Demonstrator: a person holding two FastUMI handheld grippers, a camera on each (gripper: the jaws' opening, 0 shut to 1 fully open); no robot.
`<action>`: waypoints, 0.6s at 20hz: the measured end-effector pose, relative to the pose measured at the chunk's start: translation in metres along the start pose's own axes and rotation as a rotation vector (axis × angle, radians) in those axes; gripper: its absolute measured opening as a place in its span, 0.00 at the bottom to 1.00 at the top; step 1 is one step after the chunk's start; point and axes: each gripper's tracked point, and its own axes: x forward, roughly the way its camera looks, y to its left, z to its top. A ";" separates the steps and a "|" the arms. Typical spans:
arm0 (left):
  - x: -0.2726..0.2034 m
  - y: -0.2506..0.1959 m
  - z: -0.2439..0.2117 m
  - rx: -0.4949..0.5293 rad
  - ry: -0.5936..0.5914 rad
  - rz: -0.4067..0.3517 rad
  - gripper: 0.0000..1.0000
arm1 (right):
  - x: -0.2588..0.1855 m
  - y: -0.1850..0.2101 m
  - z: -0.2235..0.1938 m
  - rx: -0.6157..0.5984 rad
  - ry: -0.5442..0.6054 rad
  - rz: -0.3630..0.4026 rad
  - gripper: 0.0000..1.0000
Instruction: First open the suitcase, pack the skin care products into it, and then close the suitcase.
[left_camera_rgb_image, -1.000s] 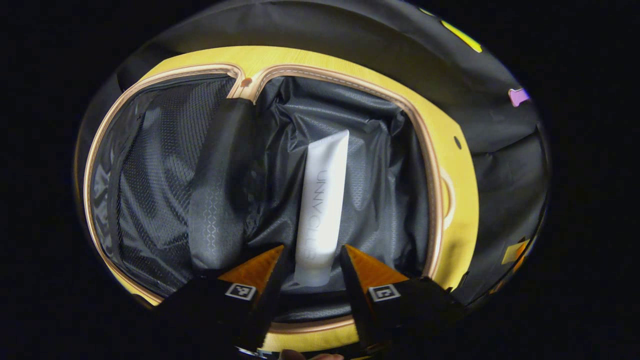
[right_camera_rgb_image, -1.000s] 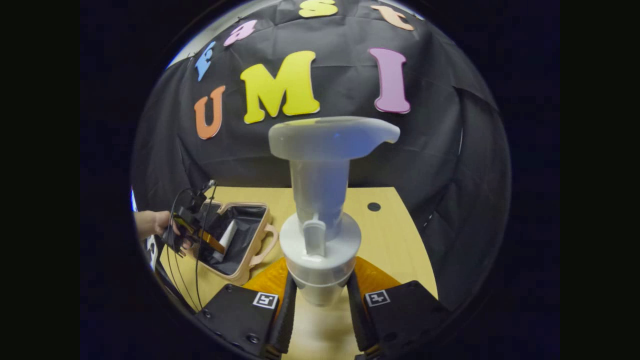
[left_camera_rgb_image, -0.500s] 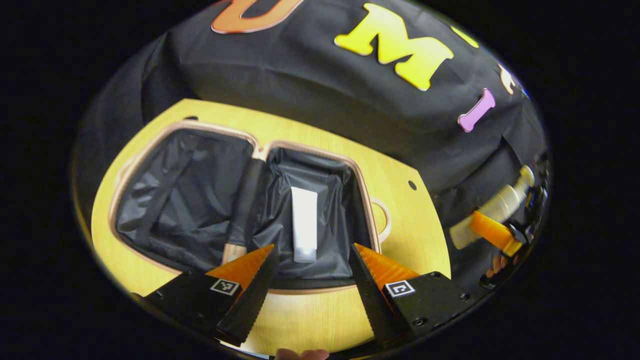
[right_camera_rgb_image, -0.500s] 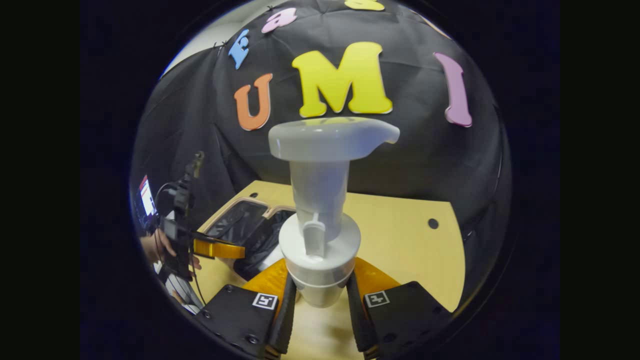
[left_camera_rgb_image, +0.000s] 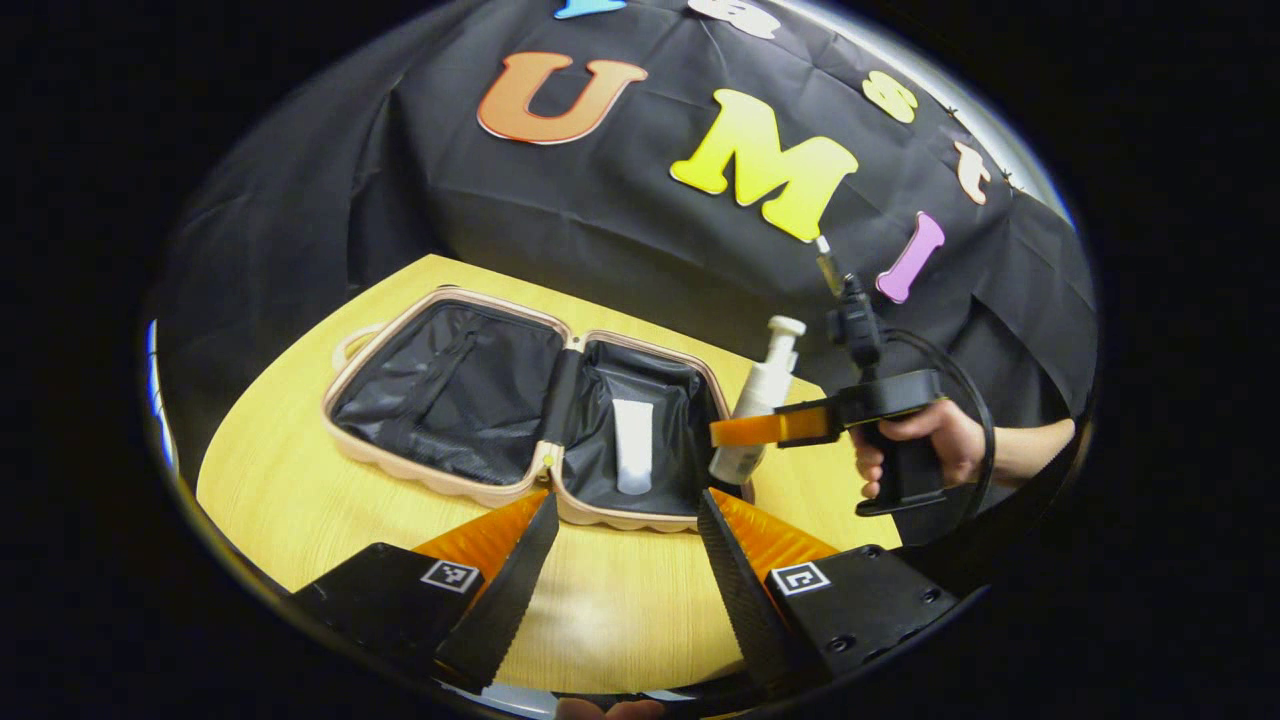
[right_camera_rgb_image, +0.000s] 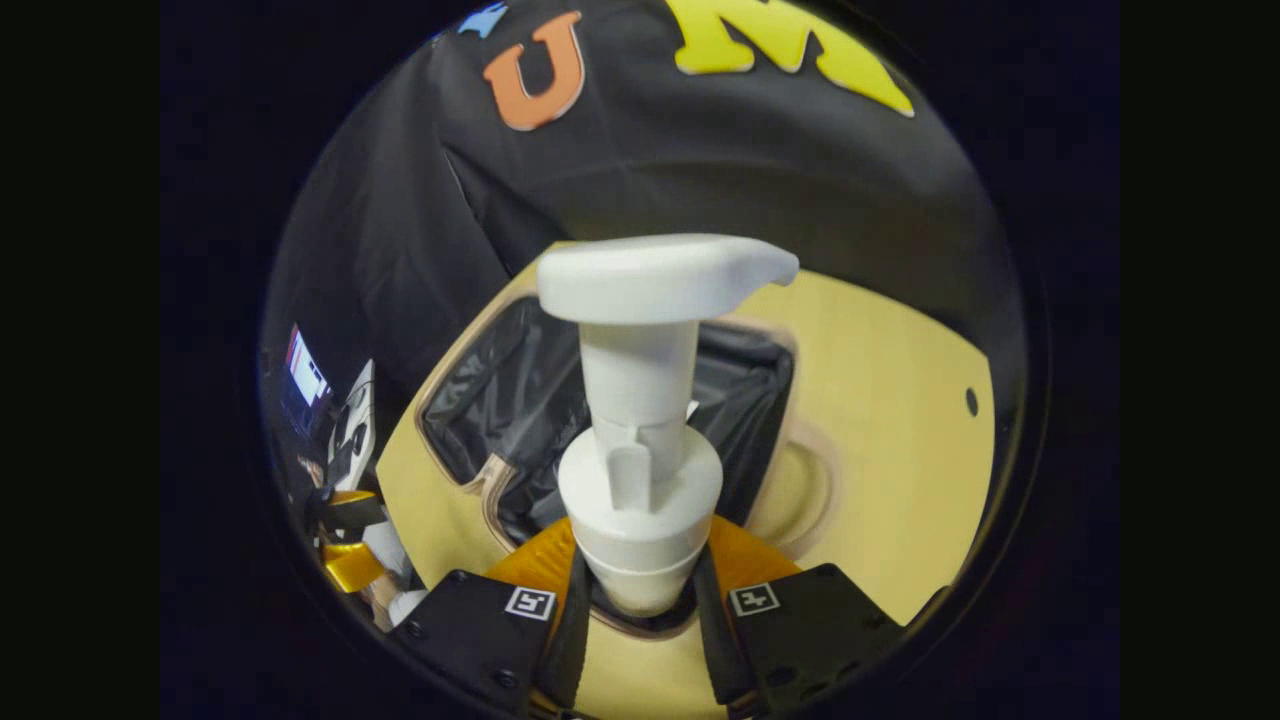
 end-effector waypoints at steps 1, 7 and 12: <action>-0.005 0.007 -0.006 -0.029 0.004 0.007 0.90 | 0.014 0.000 -0.005 0.050 0.048 -0.012 0.46; -0.031 0.049 -0.019 -0.124 0.009 0.065 0.90 | 0.063 -0.023 -0.014 0.320 0.200 -0.128 0.46; -0.045 0.064 -0.014 -0.127 -0.010 0.084 0.90 | 0.076 -0.046 -0.012 0.399 0.239 -0.239 0.46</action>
